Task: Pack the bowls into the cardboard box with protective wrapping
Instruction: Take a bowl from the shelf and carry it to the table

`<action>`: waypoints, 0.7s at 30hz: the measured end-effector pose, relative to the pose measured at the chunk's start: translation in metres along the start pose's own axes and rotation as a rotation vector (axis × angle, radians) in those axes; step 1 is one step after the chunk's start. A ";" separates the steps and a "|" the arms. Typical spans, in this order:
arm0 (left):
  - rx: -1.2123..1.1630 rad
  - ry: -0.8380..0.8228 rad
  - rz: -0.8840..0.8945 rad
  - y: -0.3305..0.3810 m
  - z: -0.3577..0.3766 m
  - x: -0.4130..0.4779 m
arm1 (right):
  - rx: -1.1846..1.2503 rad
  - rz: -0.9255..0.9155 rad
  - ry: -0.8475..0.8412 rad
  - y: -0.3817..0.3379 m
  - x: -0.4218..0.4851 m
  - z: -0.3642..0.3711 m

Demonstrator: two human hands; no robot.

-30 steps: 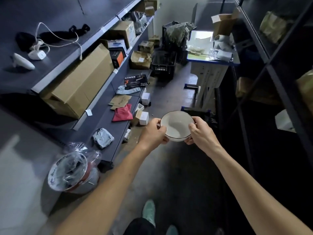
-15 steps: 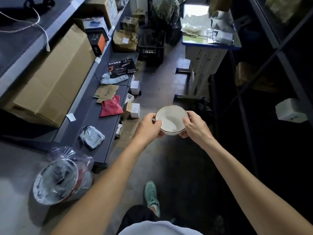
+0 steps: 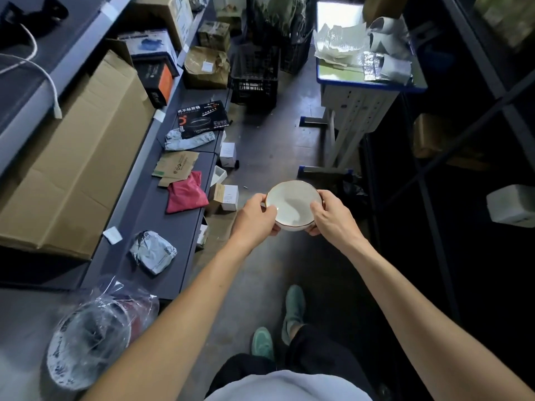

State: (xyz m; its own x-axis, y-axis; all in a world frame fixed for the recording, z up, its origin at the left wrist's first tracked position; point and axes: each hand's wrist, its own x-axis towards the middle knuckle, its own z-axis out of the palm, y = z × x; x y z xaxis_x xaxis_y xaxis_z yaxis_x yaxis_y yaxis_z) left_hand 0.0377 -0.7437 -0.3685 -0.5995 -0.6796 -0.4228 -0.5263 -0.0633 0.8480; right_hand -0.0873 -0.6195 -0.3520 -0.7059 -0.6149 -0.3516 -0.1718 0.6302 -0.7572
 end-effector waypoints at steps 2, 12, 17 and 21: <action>0.004 0.001 -0.001 0.009 0.002 0.019 | 0.002 -0.005 0.009 -0.004 0.019 -0.005; 0.023 0.062 -0.032 0.071 0.014 0.115 | 0.001 0.005 -0.033 -0.036 0.130 -0.043; 0.007 0.070 -0.038 0.095 0.013 0.155 | -0.083 -0.007 -0.078 -0.052 0.177 -0.057; 0.004 0.066 -0.042 0.108 0.002 0.190 | -0.039 0.001 -0.088 -0.069 0.211 -0.056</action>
State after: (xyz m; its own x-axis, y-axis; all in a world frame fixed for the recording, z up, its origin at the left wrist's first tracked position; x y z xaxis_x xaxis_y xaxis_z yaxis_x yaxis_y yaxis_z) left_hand -0.1348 -0.8782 -0.3581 -0.5355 -0.7232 -0.4362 -0.5528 -0.0903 0.8284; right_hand -0.2629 -0.7658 -0.3432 -0.6433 -0.6524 -0.4006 -0.1989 0.6477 -0.7355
